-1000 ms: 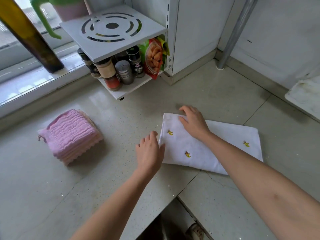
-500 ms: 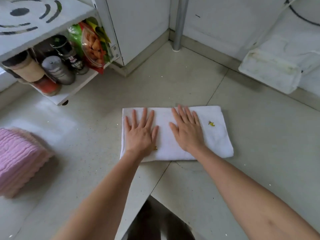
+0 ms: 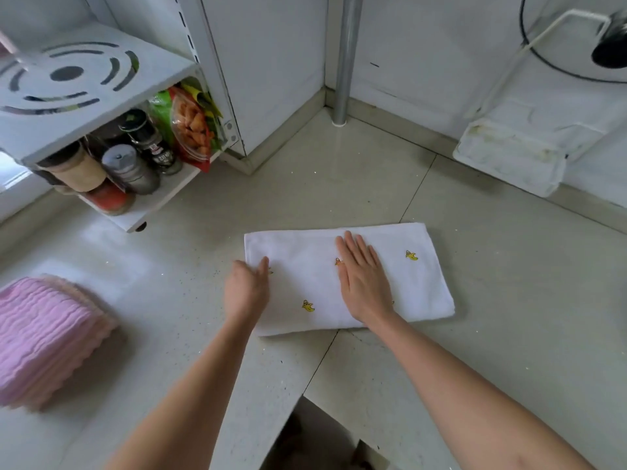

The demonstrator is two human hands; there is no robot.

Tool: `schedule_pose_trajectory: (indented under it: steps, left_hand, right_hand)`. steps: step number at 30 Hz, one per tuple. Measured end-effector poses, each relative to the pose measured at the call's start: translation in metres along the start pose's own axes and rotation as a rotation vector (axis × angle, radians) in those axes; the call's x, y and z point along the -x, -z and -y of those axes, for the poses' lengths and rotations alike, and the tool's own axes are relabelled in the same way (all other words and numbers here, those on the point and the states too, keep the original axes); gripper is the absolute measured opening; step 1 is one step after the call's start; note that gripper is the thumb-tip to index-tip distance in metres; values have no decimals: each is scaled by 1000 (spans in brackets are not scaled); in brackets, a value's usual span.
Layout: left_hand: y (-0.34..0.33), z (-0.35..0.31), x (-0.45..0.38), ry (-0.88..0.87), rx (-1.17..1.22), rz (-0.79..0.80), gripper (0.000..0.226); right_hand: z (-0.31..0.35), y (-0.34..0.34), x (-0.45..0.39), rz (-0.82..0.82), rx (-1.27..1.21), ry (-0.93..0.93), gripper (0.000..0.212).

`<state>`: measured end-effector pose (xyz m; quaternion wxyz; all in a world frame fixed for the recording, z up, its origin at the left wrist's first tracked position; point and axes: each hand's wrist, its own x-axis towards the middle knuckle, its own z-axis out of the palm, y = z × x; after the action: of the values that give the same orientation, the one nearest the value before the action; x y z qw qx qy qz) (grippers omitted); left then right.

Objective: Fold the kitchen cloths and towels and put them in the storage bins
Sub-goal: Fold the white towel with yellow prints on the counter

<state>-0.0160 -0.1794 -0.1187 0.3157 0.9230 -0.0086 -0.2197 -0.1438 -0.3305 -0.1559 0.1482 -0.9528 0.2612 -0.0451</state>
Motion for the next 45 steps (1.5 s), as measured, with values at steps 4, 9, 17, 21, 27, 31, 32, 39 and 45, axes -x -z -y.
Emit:
schedule_pose_trajectory:
  steps: [4, 9, 17, 21, 27, 31, 32, 39, 45]
  left_hand:
    - [7, 10, -4, -54, 131, 60, 44]
    - [27, 10, 12, -137, 284, 44, 26]
    - [37, -45, 42, -124, 516, 126, 21]
    - [5, -101, 76, -275, 534, 364, 33]
    - [-80, -139, 108, -433, 167, 466, 57]
    - [-110, -144, 117, -454, 22, 457, 61]
    - [-116, -144, 117, -458, -8, 445, 63]
    - [-128, -141, 111, -438, -75, 576, 70]
    - [-91, -121, 73, -415, -47, -32, 49]
  right_hand:
    - [1, -3, -3, -13, -1, -24, 63]
    - [16, -5, 0, 18, 132, -64, 63]
    - [-6, 60, -8, 254, -686, -227, 41]
    - [-40, 115, 0, 17, -1375, -667, 32]
    - [-87, 144, 11, 137, -1428, -786, 29]
    - [-106, 137, 4, 197, -1255, -749, 21]
    - [-108, 135, 2, 204, -1209, -730, 19]
    - [-105, 116, -25, 195, -689, -608, 50]
    - [-105, 92, -27, -35, -497, -630, 24]
